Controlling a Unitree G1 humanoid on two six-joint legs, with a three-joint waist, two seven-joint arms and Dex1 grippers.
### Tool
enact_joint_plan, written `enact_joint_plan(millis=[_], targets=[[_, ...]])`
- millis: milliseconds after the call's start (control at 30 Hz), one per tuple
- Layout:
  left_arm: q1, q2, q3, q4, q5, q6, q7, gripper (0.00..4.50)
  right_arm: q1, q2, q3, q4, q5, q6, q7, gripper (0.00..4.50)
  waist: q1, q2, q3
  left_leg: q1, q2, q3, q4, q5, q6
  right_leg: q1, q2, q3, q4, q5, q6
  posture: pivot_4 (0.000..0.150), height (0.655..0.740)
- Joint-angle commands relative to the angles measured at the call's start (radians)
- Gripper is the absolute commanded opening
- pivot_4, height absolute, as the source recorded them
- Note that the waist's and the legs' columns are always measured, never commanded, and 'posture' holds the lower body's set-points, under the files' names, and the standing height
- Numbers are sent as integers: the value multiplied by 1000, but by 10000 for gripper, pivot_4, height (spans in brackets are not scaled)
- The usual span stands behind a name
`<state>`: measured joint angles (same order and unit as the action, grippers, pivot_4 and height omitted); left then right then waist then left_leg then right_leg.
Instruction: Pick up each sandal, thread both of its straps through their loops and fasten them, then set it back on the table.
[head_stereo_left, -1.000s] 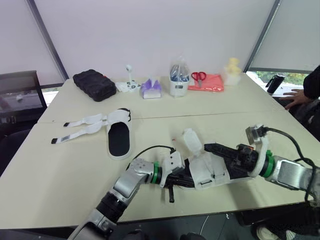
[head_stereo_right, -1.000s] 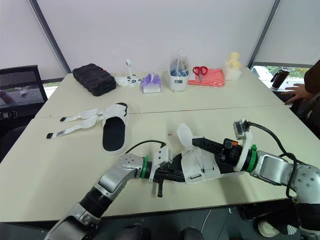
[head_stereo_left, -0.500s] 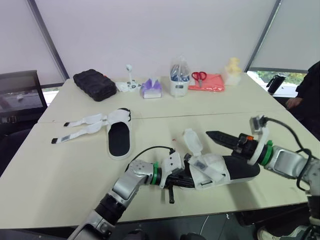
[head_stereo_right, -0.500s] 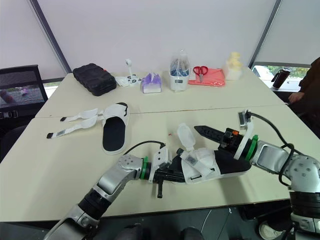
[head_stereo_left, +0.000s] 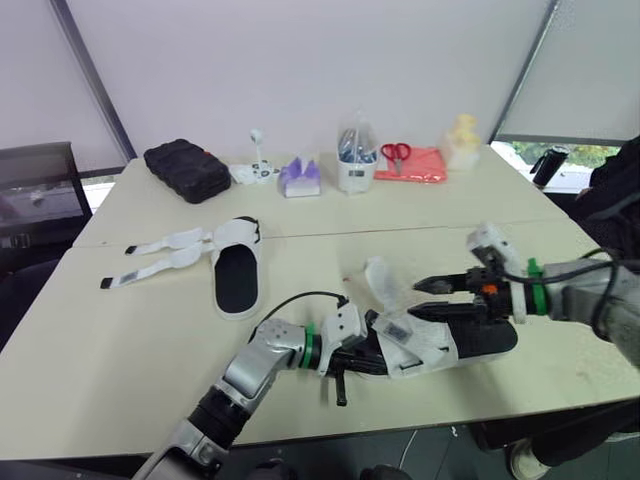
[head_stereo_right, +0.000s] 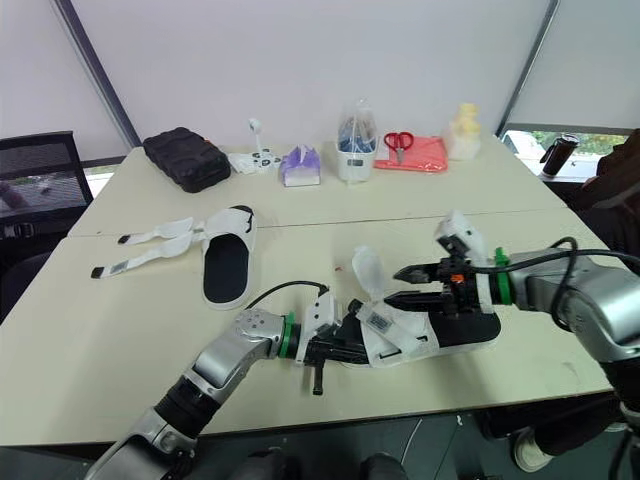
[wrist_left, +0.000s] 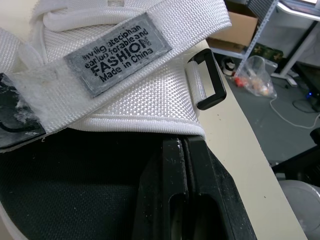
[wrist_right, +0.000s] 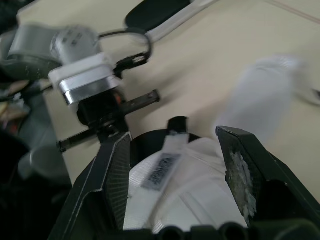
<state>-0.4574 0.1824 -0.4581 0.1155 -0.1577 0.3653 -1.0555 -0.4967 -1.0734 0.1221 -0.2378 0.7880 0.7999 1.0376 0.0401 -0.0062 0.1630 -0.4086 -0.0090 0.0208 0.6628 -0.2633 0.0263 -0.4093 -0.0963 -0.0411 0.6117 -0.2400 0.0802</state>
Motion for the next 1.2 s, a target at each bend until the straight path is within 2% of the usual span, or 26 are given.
enact_joint_plan(millis=[33, 233, 467, 733, 1067, 1167, 1200], targets=[[18, 6, -30, 21, 21, 20, 13, 0, -41, 33, 33, -14, -59, 0, 35, 29069, 0, 0, 0, -1, 0, 0, 0, 0, 0, 0, 0, 0, 0, 0, 0, 1500, 7400], [18, 5, -25, 21, 19, 24, 22, 0, -87, 129, 153, 29, -206, -25, 55, 29069, -1, 0, 0, 0, 0, 0, 0, 0, 0, 0, -1, 0, 0, 0, 0, 1500, 7400], [22, 24, -22, 9, 12, 33, 16, 0, -133, 200, 186, 119, -320, -39, 64, 29069, -3, 0, 0, -1, 0, 0, 0, 0, 0, -1, -2, 1, 0, 0, -1, 1500, 7400], [24, 23, -21, 2, 9, 42, 24, 0, -164, 228, 133, 118, -300, 28, 92, 29069, -3, 1, 0, -1, 0, 0, -1, 0, 0, -1, -2, 1, 0, 1, -1, 1500, 7400], [31, 11, -22, -4, 5, 42, 30, 0, -169, 281, 224, 193, -399, 26, 108, 29069, -3, 1, 0, -1, 0, 0, -1, 0, -1, -1, -3, 1, 0, 1, -1, 1500, 7400], [41, 14, -20, -18, 3, 49, 34, 0, -170, 304, 222, 190, -400, 44, 108, 20618, -4, 1, 0, -1, 0, 0, -1, 0, -1, -1, -3, 1, 0, 1, -1, 1500, 7400], [44, 15, -18, -22, 0, 53, 36, 0, -169, 310, 216, 188, -396, 49, 108, 15423, -4, 1, 0, -1, 0, 0, -1, 0, -1, -1, -3, 1, 0, 1, -1, 1500, 7400]])
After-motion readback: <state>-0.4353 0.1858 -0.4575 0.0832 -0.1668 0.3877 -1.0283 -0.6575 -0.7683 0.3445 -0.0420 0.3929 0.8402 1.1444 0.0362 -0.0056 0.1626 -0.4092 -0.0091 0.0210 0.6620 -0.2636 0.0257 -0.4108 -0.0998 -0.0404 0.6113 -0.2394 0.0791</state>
